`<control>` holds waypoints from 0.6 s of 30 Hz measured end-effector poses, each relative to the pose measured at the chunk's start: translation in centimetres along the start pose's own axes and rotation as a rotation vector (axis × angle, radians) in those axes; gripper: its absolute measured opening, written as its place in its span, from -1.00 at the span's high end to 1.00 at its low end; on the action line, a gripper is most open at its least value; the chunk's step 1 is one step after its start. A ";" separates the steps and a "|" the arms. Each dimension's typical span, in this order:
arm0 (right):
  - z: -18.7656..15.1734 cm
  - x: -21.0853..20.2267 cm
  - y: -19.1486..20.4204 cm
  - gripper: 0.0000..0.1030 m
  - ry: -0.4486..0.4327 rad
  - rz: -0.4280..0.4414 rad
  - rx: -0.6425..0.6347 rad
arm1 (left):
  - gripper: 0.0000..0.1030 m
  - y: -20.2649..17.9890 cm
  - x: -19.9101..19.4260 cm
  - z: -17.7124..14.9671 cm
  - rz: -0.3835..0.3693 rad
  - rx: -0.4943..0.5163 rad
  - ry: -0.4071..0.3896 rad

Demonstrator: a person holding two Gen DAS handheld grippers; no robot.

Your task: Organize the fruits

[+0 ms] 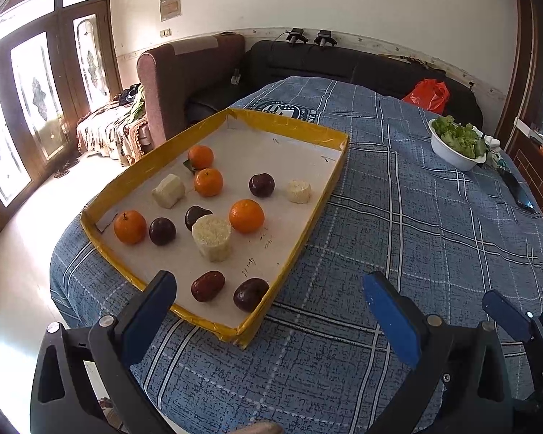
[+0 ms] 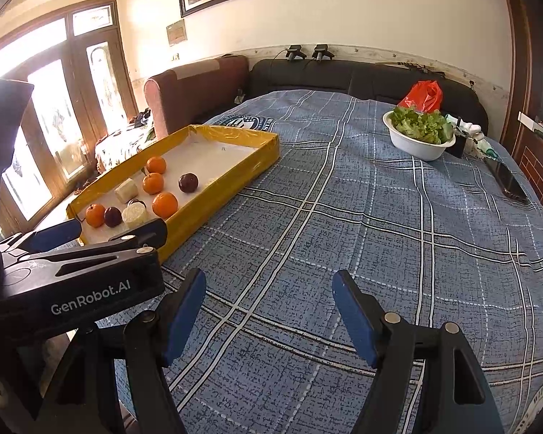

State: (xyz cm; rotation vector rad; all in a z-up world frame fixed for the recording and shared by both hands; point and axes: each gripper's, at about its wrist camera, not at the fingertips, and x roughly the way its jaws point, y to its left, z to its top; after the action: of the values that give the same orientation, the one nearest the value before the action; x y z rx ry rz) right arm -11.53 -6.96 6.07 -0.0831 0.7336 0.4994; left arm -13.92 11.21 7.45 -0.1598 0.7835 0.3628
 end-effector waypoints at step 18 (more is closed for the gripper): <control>-0.4 0.9 0.6 -0.51 0.030 0.004 -0.017 | -1.00 1.0 0.9 0.0 -0.014 -0.039 0.034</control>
State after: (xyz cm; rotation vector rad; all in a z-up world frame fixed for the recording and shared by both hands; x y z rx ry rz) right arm -11.52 -6.15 5.25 -0.1057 0.7588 0.5090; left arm -13.69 12.39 6.82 -0.2090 0.8089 0.3628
